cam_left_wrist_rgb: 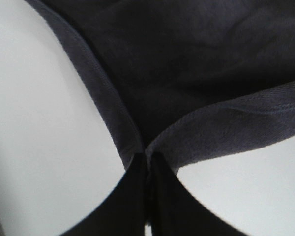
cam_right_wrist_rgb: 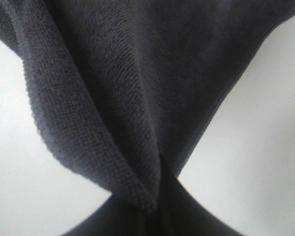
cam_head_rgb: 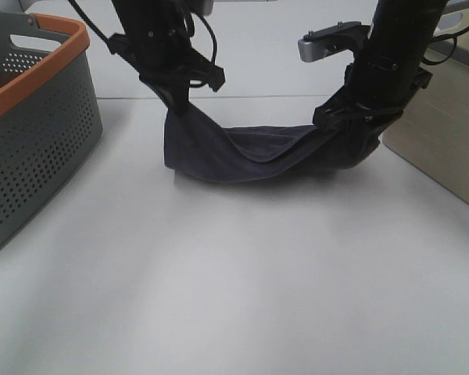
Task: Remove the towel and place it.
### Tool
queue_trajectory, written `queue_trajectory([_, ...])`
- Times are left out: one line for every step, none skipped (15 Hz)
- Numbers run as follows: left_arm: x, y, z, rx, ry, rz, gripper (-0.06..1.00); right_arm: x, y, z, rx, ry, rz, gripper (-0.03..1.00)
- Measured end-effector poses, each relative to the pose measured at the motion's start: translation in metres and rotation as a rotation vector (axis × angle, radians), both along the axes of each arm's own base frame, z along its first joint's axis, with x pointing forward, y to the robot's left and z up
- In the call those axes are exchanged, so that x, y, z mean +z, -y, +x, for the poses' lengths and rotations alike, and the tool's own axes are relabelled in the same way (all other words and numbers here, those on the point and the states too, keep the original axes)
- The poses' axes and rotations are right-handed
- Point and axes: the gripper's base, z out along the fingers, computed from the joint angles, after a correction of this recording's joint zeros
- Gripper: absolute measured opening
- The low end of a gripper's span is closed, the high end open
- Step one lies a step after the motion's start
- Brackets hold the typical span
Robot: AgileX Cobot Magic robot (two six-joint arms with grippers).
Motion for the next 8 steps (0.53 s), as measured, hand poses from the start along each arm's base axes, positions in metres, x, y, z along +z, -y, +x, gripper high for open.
queue_trajectory([-0.012,-0.001,-0.005,-0.009,-0.045,0.013,0.00,-0.006,0.001,-0.003,0.007,-0.061,-0.021,0.00])
queue_trajectory([-0.017,-0.002,-0.008,-0.012,-0.067,0.018,0.00,-0.008,0.001,-0.004,0.008,-0.085,-0.028,0.00])
queue_trajectory([-0.022,-0.005,-0.014,-0.022,-0.096,0.035,0.00,-0.012,0.002,-0.006,0.008,-0.122,-0.039,0.00])
queue_trajectory([-0.022,-0.009,-0.022,-0.030,-0.114,0.047,0.00,-0.014,0.001,-0.006,0.006,-0.136,-0.037,0.00])
queue_trajectory([-0.015,-0.014,-0.030,-0.034,-0.118,0.052,0.00,-0.016,0.001,-0.008,0.002,-0.150,-0.027,0.00])
queue_trajectory([-0.011,-0.018,-0.037,-0.038,-0.127,0.057,0.00,-0.020,0.000,-0.011,-0.003,-0.174,-0.019,0.00])
queue_trajectory([-0.012,-0.024,-0.049,-0.055,-0.154,0.075,0.00,-0.028,0.002,-0.018,-0.008,-0.214,-0.023,0.00])
queue_trajectory([-0.015,-0.026,-0.053,-0.059,-0.169,0.084,0.00,-0.031,0.002,-0.020,-0.009,-0.227,-0.026,0.00])
